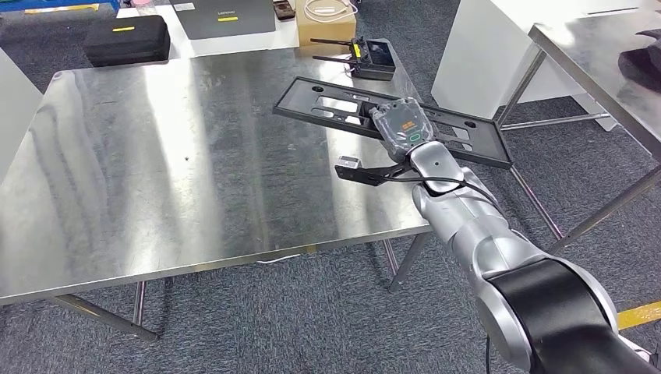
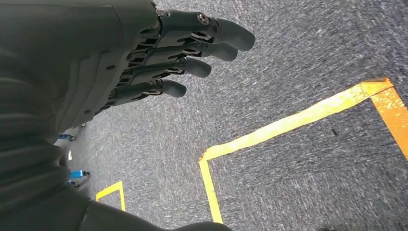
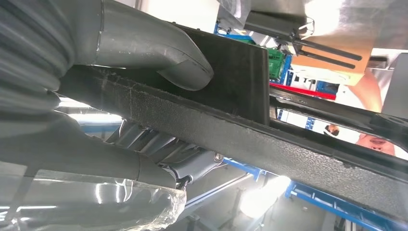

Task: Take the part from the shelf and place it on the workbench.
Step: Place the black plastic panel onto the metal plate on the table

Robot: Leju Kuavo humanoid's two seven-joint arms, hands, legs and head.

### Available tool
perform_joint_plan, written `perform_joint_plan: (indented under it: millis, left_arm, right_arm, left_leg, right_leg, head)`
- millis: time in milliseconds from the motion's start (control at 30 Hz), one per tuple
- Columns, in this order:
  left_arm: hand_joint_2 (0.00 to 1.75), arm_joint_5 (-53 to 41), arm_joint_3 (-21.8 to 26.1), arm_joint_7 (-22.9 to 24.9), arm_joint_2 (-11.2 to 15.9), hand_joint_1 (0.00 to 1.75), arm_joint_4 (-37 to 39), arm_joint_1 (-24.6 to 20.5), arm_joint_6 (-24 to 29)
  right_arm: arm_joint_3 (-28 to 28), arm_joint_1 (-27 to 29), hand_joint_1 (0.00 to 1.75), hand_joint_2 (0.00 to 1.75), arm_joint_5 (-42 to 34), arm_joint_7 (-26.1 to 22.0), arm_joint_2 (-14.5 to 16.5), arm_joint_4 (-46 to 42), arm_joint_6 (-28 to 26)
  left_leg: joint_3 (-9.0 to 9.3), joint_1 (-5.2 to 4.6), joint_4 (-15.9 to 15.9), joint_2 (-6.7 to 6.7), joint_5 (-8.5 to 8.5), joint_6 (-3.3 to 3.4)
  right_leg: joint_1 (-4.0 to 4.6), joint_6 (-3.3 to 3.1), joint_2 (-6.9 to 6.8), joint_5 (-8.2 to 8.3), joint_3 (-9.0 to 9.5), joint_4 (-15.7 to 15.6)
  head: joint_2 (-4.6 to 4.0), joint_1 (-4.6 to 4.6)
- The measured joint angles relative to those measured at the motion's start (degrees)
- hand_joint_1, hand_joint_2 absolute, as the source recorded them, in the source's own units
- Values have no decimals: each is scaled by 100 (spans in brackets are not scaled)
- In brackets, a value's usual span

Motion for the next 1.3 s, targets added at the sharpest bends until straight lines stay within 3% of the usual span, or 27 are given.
perform_joint_plan:
  millis: [1300]
  left_arm:
    - [175, -15, 17, 394, -12, 0, 0, 0, 31]
  right_arm:
    - [-164, 188, 175, 175, -68, -73, 84, -1, -50]
  left_leg:
    - [0, 0, 0, 0, 0, 0]
  right_leg:
    - [1, 0, 0, 0, -1, 0]
  head:
    - [0, -1]
